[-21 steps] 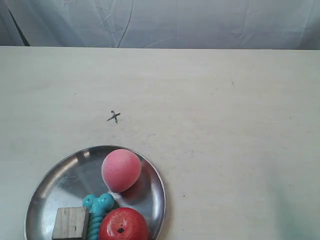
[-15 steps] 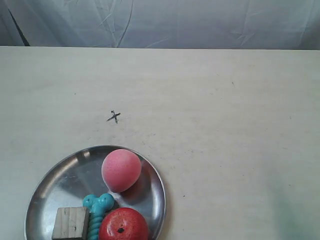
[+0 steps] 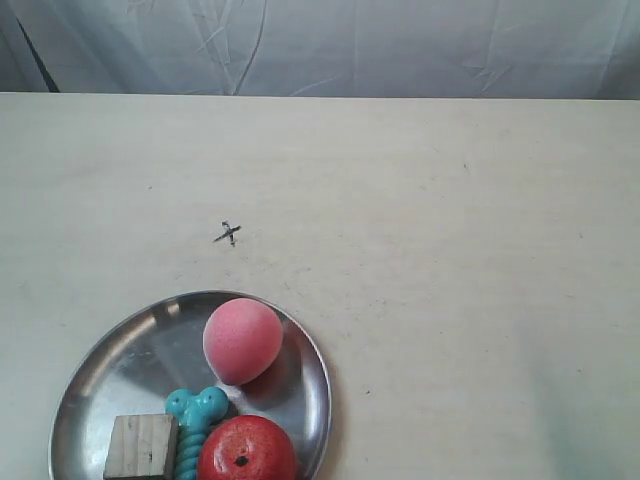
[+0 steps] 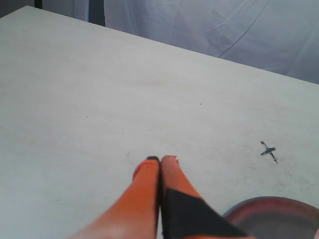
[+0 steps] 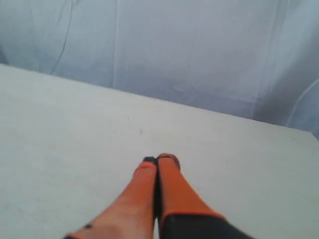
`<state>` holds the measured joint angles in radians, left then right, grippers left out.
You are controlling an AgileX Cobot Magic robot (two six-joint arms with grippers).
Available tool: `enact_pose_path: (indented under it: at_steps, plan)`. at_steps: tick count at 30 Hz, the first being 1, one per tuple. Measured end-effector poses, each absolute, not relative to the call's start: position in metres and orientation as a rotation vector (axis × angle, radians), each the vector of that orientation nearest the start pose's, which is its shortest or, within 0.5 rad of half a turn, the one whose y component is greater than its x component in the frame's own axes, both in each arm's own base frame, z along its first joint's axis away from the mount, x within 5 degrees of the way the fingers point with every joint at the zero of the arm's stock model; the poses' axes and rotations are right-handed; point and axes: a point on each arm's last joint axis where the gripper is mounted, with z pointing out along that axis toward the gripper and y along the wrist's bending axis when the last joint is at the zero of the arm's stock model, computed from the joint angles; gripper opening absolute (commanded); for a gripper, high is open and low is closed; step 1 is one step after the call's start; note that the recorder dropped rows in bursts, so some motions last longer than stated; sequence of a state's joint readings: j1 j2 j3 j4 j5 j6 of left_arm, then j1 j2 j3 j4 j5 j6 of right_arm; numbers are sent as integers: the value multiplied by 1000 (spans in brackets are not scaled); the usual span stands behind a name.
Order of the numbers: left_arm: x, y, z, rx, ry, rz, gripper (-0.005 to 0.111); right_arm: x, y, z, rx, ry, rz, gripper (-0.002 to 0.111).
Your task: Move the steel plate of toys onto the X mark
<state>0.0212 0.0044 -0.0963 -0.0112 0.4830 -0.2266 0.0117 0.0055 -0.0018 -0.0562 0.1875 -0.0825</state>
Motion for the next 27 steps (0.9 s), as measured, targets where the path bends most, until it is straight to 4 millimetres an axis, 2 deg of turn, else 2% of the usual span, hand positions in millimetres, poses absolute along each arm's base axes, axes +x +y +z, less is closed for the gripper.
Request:
enact_pose_path:
  at_steps: [4, 7, 8, 10, 12, 14, 18, 20, 21, 23, 27]
  plan:
    - [47, -1, 202, -257, 1861, -193, 0, 57, 2, 209, 104, 1535, 145, 0]
    - [48, -7, 204, -337, 1832, -357, 0, 56, -1, 217, 326, 1424, 353, 0]
    - [49, -12, 209, -412, 1771, -502, 0, 56, -4, 219, 486, 1358, 494, 0]
    - [50, -15, 221, -559, 1609, -737, 0, 55, -10, 222, 640, 1270, 603, 0]
    - [51, -11, 233, -704, 1431, -907, 0, 54, -13, 223, 704, 1217, 632, 0]
    - [51, -5, 240, -782, 1298, -950, 0, 54, -15, 224, 727, 1199, 644, 0]
    - [49, 7, 249, -828, 1140, -913, 0, 55, -12, 222, 828, 1178, 795, 0]
    - [47, 13, 253, -841, 1057, -878, 0, 56, -2, 220, 829, 1274, 905, 0]
    - [47, 14, 255, -802, 1053, -829, 0, 54, 6, 224, 751, 1365, 921, 0]
    - [46, 10, 259, -624, 1120, -663, 0, 48, 13, 247, 566, 1420, 847, 0]
    - [46, 2, 275, -312, 1208, -395, 0, 45, 11, 285, 430, 1385, 704, 0]
